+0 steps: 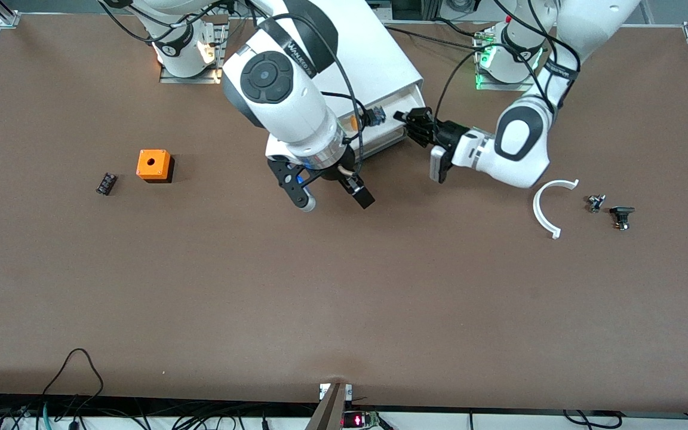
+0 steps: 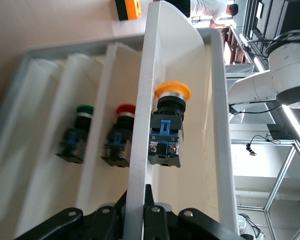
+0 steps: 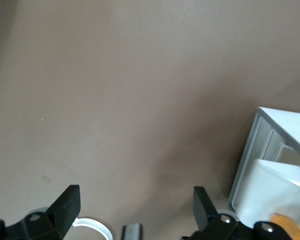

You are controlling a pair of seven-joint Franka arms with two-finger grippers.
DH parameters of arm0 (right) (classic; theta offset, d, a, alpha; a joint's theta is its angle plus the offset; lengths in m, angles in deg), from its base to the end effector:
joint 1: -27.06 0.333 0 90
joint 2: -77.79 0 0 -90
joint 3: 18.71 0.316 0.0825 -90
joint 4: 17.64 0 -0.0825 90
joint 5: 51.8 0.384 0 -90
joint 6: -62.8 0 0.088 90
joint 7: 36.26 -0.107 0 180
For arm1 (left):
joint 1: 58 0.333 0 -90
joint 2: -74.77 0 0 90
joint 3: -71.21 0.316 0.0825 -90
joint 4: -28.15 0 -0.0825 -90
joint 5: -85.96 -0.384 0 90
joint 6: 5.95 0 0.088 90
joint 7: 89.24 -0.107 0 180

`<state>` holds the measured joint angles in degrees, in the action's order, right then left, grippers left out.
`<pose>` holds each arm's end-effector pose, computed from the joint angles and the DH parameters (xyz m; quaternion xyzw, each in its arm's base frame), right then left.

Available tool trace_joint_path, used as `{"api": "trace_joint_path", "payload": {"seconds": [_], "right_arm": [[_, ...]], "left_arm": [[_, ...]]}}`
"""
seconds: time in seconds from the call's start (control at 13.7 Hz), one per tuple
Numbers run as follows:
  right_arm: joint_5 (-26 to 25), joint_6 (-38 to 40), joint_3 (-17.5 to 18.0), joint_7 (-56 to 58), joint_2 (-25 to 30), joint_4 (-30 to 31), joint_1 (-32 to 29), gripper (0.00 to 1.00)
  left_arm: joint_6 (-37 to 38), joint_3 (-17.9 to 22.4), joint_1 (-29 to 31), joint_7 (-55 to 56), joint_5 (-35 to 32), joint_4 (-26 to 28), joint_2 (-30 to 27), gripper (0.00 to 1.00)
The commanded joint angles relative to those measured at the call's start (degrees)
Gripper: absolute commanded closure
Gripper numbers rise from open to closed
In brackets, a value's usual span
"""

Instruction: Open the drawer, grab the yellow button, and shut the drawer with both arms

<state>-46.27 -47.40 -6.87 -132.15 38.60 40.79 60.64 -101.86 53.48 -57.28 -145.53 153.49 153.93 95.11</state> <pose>0.5681 0.5094 0.4794 -0.8747 0.4579 0.0640 0.1456 0.4488 -0.2325 0.2430 0.7445 -0.2167 -0.1607 0.6107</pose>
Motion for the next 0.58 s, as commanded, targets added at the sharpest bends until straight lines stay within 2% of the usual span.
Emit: {"api": "trace_joint_path", "payload": {"seconds": [0.0, 0.51], "right_arm": [[0.2, -0.5, -0.1, -2.8, -2.1, -2.4, 1.8, 0.0], [-1.6, 0.2, -2.4, -6.9, -5.0, -2.4, 7.5, 0.0]], "left_arm": [[-1.1, 0.1, 3.2, -0.8, -4.7, -7.5, 6.0, 1.0], [1.7, 0.1, 8.0, 4.8, -12.9, -20.7, 12.4, 1.0]]}}
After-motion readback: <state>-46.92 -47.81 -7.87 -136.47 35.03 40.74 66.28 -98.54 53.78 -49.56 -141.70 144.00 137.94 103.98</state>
